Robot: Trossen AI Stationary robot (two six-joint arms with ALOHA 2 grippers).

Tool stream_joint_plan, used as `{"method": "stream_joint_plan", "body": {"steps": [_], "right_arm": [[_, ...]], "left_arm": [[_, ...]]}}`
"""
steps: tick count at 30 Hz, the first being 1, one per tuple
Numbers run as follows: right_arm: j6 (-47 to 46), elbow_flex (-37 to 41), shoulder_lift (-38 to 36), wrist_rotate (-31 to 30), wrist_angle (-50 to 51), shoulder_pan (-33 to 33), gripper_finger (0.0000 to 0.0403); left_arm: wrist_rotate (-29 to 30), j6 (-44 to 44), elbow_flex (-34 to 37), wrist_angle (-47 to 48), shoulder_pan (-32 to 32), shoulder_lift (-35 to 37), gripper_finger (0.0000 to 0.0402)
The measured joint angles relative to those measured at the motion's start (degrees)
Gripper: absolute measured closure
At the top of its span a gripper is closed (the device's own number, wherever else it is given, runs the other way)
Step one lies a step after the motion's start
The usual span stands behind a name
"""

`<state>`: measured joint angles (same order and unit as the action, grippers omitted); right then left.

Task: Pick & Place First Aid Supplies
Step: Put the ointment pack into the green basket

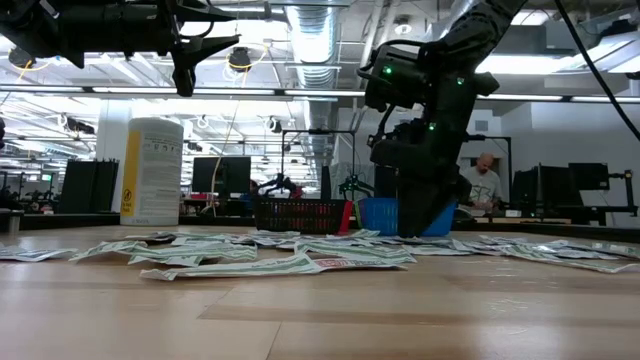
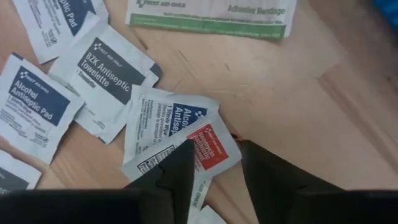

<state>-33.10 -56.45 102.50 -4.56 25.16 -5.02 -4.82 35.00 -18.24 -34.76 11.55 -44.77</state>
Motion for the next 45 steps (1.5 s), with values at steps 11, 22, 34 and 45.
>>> {"method": "stream_joint_plan", "body": {"steps": [11,22,34,45], "right_arm": [[0.0,0.0,0.0,0.0,0.0,0.0,0.0346],[0.0,0.0,0.0,0.0,0.1,0.0,0.0397],[0.9,-2.7,-0.1,0.1,3.2,0.1,0.0402],[6.0,-9.0,-0.2,0.0,8.9,-0.2,0.0403]], "left_arm": [[0.0,0.0,0.0,0.0,0.0,0.0,0.0262],[0.0,0.0,0.0,0.0,0.0,0.0,0.0262],[0.0,0.0,0.0,0.0,0.0,0.0,0.0262],[0.0,0.0,0.0,0.0,0.0,0.0,0.0262]]}}
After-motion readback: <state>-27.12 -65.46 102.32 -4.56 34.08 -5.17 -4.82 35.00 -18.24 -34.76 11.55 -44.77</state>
